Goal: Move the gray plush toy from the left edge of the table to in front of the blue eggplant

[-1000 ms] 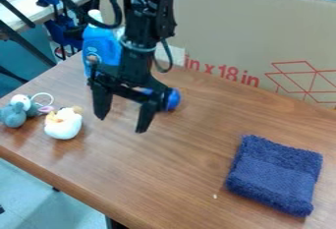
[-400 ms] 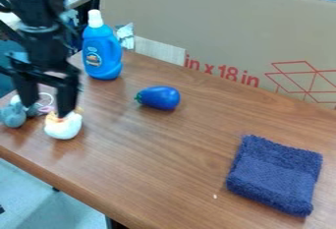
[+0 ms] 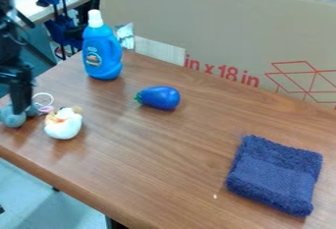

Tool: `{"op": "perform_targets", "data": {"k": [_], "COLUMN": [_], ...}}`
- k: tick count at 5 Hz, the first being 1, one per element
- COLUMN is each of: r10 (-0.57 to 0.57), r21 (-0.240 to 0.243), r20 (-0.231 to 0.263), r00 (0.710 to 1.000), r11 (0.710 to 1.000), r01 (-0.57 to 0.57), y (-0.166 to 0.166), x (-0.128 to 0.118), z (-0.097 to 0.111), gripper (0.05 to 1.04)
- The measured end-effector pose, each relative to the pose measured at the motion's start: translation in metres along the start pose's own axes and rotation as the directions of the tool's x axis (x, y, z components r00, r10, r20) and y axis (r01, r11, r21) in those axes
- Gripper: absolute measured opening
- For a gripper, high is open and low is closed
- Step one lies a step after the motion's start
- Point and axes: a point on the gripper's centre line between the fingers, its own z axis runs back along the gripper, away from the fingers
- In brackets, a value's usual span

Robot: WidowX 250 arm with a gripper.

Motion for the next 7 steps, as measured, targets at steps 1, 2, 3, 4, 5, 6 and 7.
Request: {"op": "perform_targets", "data": {"k": [1, 2, 3, 4, 5, 6, 7], "r10": [0.026, 0.003, -0.035, -0.042, -0.03, 0.022, 0.04], "r21": [0.049, 0.106, 0.11, 0.073, 0.035, -0.03, -0.035], "r20": [-0.003, 0.029, 0.112, 0.201, 0.16, 0.143, 0.173], "r00": [1.0, 1.0, 0.993, 0.979, 0.987, 0.99, 0.984], "r11": [0.998, 0.994, 0.994, 0.997, 0.999, 0.999, 0.999], "r01": [-0.026, -0.006, 0.022, 0.027, 0.025, -0.018, -0.034], "y": [0.024, 0.039, 0.051, 0.057, 0.049, 0.044, 0.041], "x": [0.003, 0.018, 0.03, 0.033, 0.036, 0.035, 0.039], "z": [0.005, 0.009, 0.0, -0.016, -0.036, -0.057, -0.052], "gripper": [1.001, 1.001, 1.001, 1.001, 1.001, 1.001, 1.001]}}
